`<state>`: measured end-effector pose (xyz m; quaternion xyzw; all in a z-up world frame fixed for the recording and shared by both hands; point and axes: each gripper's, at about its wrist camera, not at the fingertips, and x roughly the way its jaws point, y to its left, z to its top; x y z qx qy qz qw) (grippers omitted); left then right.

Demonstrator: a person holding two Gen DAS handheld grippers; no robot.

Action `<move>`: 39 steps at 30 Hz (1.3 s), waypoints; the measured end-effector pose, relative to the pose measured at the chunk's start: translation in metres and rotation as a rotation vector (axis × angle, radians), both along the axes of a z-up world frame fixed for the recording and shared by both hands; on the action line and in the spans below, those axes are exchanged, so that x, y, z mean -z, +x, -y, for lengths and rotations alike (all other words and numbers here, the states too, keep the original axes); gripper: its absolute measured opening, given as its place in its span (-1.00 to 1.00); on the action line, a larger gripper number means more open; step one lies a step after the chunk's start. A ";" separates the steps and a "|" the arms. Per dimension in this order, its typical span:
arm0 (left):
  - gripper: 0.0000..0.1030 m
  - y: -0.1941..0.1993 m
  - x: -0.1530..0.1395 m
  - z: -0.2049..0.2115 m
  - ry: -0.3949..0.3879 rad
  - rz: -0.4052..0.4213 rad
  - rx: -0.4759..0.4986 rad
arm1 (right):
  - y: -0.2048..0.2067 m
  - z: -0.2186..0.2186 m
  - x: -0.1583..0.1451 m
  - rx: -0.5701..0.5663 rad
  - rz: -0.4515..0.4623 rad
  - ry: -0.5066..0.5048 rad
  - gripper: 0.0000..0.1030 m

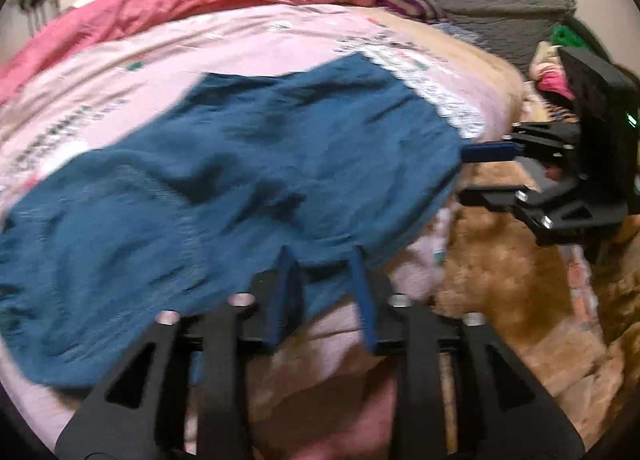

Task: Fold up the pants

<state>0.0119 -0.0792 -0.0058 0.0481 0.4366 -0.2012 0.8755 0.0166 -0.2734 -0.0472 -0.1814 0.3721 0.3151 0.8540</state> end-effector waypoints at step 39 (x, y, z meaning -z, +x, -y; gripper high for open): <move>-0.39 0.007 -0.014 -0.163 -0.086 0.003 -0.655 | 0.085 0.029 0.016 0.203 -0.161 0.204 0.31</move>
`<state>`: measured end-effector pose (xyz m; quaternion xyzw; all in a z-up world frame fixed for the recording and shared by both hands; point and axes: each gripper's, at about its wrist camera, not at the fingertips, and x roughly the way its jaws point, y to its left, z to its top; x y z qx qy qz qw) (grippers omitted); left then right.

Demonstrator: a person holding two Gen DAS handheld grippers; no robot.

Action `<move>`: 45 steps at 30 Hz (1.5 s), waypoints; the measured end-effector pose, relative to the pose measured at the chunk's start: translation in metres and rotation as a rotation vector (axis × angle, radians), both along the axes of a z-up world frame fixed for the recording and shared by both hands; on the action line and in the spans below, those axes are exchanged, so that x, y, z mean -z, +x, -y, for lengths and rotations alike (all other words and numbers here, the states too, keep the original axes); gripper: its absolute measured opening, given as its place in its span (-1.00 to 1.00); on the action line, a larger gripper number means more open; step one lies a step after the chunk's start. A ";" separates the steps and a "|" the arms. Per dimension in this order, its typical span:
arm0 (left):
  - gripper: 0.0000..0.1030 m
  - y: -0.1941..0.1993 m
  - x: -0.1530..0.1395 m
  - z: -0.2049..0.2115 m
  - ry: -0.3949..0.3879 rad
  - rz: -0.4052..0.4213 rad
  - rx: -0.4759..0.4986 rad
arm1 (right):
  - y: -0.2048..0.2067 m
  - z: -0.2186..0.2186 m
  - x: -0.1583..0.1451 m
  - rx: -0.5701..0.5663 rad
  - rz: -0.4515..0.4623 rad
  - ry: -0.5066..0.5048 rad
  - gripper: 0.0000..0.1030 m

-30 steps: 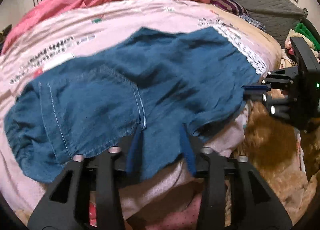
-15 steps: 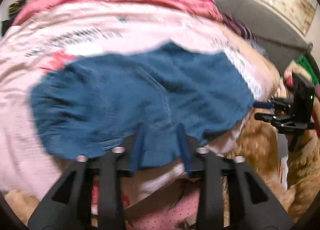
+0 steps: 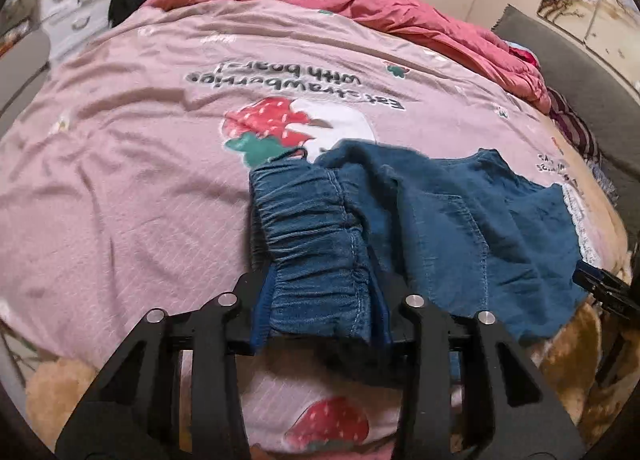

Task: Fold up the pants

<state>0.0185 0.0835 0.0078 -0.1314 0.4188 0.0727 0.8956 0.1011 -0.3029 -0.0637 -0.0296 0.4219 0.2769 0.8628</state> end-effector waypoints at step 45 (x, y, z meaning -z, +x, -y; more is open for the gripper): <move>-0.90 0.191 0.005 0.105 -0.086 -0.027 0.503 | 0.059 -0.003 -0.003 0.066 -0.015 0.135 0.54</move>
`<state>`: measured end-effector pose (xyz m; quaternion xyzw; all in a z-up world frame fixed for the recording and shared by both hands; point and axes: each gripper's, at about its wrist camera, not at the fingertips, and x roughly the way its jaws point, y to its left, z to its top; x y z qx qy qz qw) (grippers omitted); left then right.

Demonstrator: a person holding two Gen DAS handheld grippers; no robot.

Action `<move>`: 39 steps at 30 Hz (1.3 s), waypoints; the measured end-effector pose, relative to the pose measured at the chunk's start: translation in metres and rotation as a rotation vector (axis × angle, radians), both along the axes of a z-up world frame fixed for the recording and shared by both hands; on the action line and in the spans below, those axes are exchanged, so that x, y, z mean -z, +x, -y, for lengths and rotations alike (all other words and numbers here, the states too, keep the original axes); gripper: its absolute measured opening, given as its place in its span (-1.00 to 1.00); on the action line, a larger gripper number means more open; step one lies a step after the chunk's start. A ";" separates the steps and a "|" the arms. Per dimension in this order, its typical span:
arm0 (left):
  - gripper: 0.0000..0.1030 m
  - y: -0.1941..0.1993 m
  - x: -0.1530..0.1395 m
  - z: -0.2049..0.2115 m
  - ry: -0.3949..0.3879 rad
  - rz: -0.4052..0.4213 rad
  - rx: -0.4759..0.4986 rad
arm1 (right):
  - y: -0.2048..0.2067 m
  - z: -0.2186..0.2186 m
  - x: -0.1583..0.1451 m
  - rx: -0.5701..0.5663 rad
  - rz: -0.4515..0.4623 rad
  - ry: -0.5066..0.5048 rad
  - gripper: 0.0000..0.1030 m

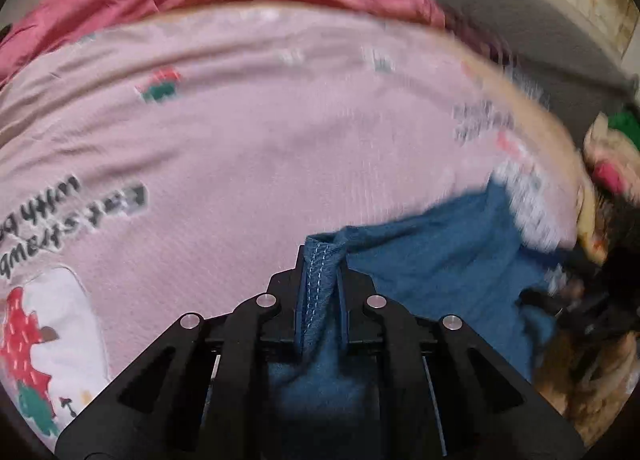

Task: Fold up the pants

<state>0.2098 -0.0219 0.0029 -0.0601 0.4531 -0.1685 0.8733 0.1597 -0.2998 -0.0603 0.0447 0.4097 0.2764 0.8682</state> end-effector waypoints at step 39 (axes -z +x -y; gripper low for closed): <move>-0.18 -0.056 0.030 0.037 0.087 -0.013 0.090 | 0.069 0.039 -0.045 0.035 0.136 -0.150 -0.64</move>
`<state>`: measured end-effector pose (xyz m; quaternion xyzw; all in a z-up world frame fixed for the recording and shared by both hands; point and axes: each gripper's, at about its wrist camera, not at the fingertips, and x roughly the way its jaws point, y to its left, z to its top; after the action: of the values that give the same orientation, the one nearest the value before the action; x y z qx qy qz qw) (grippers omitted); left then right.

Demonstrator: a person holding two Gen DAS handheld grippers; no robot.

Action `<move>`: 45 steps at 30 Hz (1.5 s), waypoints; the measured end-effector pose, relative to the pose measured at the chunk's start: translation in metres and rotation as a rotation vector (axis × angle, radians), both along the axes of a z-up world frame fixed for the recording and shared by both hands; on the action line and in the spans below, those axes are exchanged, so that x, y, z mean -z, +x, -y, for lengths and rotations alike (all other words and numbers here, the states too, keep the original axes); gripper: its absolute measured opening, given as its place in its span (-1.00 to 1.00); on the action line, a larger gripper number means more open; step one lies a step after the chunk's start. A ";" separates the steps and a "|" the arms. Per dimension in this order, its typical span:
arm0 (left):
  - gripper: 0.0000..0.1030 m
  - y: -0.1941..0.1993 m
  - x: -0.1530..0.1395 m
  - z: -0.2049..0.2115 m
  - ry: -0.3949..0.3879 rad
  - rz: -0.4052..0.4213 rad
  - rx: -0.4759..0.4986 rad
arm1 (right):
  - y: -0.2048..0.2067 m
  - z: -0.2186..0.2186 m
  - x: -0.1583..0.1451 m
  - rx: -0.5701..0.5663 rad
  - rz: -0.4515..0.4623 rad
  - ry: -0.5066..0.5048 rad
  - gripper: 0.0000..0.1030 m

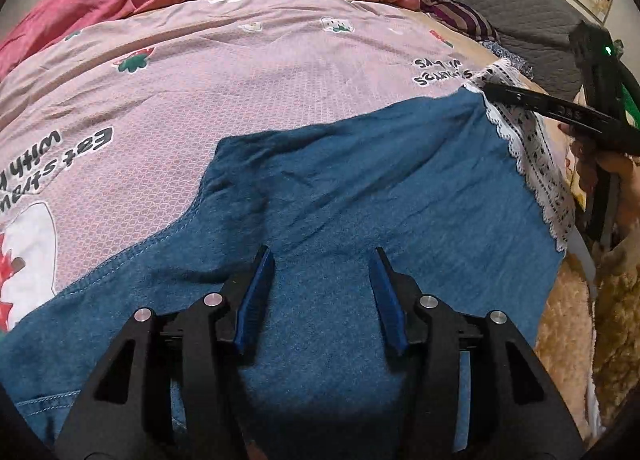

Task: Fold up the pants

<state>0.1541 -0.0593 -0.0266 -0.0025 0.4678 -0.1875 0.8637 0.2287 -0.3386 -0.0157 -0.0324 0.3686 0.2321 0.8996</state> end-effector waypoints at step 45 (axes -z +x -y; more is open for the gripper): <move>0.08 -0.091 -0.018 -0.063 0.040 0.099 -0.236 | -0.158 0.016 0.046 0.135 -0.087 0.096 0.15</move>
<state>0.0632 0.0035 -0.0090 -0.0310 0.4246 -0.0751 0.9017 0.0706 -0.3549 -0.0614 0.0458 0.3973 0.1895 0.8968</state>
